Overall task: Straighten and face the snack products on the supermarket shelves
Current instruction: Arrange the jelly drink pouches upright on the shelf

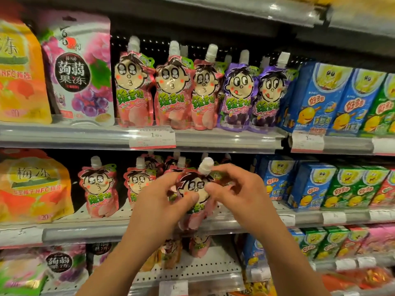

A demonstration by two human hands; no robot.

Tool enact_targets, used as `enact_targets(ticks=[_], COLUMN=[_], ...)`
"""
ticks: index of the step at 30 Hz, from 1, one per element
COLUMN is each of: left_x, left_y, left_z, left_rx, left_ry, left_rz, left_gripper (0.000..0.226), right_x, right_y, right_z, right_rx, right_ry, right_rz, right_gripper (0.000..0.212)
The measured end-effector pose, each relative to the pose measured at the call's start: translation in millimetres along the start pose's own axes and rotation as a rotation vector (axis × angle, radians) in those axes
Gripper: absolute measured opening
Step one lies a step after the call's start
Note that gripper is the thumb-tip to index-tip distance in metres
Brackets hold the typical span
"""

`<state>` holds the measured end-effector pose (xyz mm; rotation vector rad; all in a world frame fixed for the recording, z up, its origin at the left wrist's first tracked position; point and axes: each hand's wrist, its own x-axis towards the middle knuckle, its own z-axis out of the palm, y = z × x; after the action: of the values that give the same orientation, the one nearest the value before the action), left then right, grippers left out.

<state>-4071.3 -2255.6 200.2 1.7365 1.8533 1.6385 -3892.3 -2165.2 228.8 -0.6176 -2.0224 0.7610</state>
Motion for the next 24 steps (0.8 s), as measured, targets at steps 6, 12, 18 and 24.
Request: enact_targets(ticks=[6, 12, 18, 24], left_x=[46.3, 111.3, 166.1, 187.4], left_y=[67.7, 139.2, 168.6, 178.1], left_z=[3.1, 6.0, 33.5, 58.0], left_rx=[-0.006, 0.17, 0.673, 0.703], left_ry=[-0.129, 0.049, 0.107, 0.178], left_rz=[0.2, 0.394, 0.378, 0.431], left_gripper=[0.034, 0.032, 0.063, 0.064], right_x=[12.2, 1.6, -20.7, -34.3], right_y=[-20.7, -21.1, -5.0, 1.9], right_z=[-56.1, -101.8, -126.2, -150.3], right_rx=[0.02, -0.154, -0.133, -0.158], right_ry=[0.212, 0.352, 0.369, 0.376], right_rz=[-0.093, -0.119, -0.029, -0.019], right_gripper=[0.003, 0.007, 0.011, 0.022])
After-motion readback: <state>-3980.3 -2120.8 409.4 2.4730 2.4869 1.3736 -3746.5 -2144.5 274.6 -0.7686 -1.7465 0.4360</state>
